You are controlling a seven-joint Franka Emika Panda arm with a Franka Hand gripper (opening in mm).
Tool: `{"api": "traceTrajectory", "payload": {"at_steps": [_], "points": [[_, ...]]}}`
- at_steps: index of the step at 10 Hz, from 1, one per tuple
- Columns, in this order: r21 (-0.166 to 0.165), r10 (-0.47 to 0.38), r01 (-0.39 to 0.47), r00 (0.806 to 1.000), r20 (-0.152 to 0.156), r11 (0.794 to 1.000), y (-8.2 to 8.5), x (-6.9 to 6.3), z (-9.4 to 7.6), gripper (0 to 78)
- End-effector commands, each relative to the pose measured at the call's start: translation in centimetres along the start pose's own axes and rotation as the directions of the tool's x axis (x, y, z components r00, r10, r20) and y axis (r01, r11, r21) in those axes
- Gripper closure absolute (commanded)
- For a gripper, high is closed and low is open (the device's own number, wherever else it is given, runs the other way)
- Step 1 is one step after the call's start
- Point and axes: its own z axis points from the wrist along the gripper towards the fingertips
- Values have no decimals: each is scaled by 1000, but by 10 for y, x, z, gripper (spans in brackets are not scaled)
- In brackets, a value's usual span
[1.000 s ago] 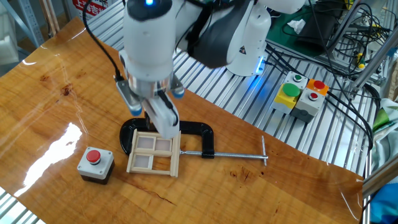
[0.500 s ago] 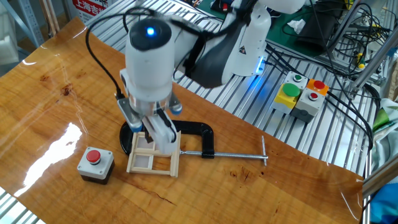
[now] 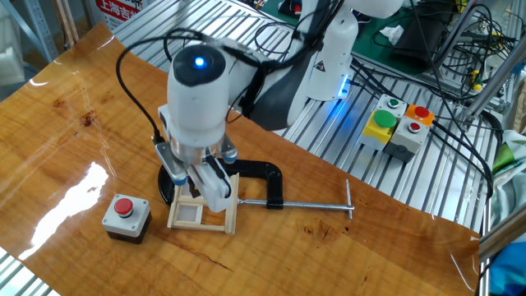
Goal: Close a sliding window
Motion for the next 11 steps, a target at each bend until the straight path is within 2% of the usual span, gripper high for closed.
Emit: {"api": "traceTrajectory", "payload": {"at_steps": [1, 2, 4, 7, 11], "points": [[3, -28, 28, 999, 34, 1000, 5, -2, 22, 776], [5, -40, 40, 998, 41, 999, 7, -1, 33, 776], [6, -53, 52, 998, 42, 999, 6, -4, 41, 776], [7, -71, 71, 996, 52, 997, 3, -9, 45, 776], [31, -93, 91, 993, 72, 995, 0, -11, 54, 776]]}}
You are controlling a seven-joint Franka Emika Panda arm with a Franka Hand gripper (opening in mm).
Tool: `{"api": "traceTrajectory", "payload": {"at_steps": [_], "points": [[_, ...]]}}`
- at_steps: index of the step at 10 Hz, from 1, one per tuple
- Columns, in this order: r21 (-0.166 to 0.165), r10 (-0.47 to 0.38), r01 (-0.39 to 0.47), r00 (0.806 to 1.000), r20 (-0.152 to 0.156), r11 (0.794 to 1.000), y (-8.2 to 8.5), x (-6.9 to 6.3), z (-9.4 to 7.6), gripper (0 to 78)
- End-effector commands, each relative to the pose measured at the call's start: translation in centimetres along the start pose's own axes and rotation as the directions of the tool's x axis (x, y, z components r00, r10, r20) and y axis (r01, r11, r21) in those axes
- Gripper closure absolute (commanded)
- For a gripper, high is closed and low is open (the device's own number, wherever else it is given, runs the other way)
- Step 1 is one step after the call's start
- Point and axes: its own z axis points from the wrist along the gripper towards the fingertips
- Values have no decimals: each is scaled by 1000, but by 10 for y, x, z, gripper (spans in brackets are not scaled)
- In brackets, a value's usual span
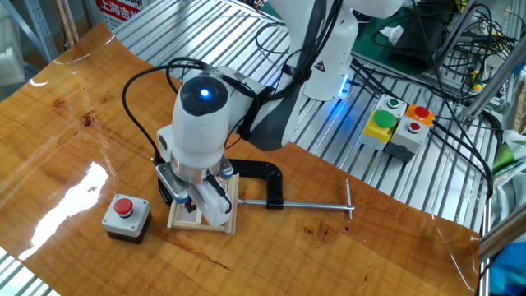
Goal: Close a sliding window
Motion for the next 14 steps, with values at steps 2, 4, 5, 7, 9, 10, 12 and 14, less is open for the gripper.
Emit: {"api": "traceTrajectory", "payload": {"at_steps": [2, 4, 5, 7, 9, 10, 12, 14], "points": [[3, -7, 7, 1000, 13, 1000, 0, 0, 9, 776], [2, -11, 11, 1000, 16, 1000, 0, 1, 13, 776], [1, -11, 11, 1000, 19, 1000, 0, 2, 15, 776], [4, -13, 13, 1000, 25, 1000, 0, 3, 19, 776], [10, -16, 16, 999, 28, 1000, 0, 3, 20, 776], [16, -19, 19, 999, 35, 1000, 0, 4, 23, 776], [23, -22, 21, 999, 41, 1000, 1, 4, 25, 776], [24, -23, 22, 999, 42, 999, 1, 4, 26, 776]]}}
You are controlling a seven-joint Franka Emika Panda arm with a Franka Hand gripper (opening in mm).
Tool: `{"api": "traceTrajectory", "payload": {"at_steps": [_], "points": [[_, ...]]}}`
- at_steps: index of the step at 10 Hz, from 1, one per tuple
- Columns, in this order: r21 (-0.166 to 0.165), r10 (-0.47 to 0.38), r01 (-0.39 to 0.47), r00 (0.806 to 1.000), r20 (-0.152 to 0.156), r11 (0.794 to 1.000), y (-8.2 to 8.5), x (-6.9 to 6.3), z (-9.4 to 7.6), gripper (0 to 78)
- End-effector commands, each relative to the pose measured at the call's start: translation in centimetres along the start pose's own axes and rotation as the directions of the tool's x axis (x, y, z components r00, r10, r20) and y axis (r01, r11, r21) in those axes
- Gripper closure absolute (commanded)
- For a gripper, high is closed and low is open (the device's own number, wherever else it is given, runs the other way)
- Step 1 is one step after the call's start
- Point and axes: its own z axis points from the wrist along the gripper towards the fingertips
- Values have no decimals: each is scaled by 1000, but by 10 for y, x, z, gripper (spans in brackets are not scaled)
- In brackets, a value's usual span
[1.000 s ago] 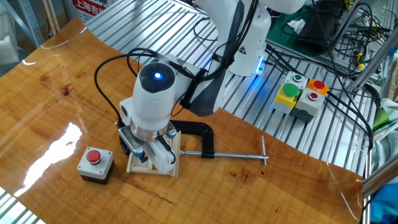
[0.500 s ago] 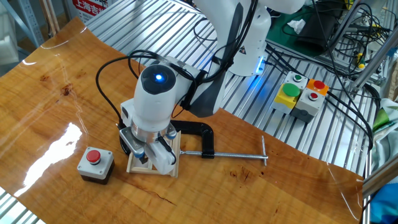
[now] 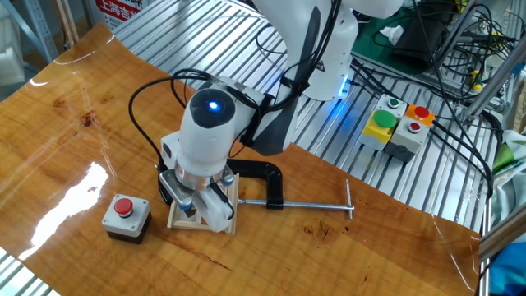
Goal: Close a sliding window
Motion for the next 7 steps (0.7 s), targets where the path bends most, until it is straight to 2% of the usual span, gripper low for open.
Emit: {"api": "traceTrajectory", "payload": {"at_steps": [1, 7], "points": [[3, -2, 2, 1000, 7, 1000, 0, -1, 0, 776], [6, -1, 1, 1000, 20, 1000, -2, 3, 5, 776]]}}
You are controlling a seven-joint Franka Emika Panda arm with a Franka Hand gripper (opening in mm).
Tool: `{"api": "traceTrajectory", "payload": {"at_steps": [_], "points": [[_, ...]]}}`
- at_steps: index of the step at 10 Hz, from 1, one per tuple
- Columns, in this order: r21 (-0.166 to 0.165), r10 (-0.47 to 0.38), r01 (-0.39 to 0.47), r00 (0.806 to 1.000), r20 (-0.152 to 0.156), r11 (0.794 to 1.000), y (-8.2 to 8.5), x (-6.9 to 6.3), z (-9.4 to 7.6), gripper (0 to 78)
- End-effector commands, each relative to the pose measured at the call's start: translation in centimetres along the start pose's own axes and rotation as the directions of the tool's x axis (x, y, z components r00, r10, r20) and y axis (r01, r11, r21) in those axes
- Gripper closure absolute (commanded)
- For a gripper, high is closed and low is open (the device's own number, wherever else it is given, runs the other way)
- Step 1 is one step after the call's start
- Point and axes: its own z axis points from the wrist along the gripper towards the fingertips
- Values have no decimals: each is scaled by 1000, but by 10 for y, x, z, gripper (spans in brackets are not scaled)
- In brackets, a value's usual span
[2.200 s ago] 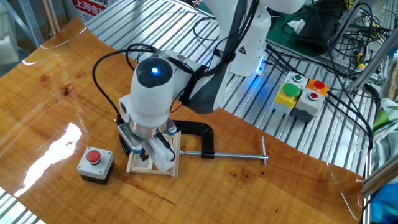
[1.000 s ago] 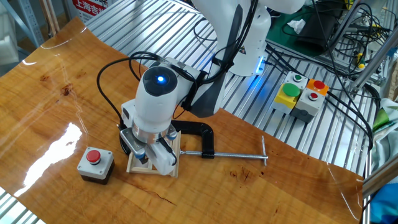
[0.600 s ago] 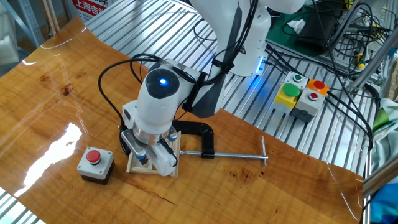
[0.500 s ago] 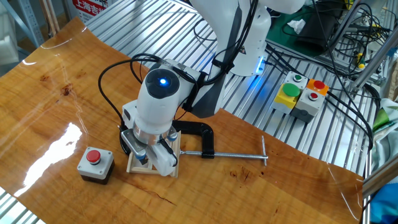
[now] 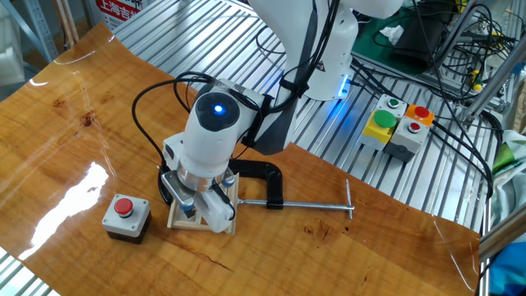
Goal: Close a sliding window
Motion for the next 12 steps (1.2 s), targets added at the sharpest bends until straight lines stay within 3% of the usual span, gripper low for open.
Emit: {"api": "traceTrajectory", "payload": {"at_steps": [1, 12], "points": [[-1, 2, -2, 1000, 6, 1000, -1, 1, -1, 776], [3, 20, -20, 1000, 23, 1000, 1, 11, 2, 776]]}}
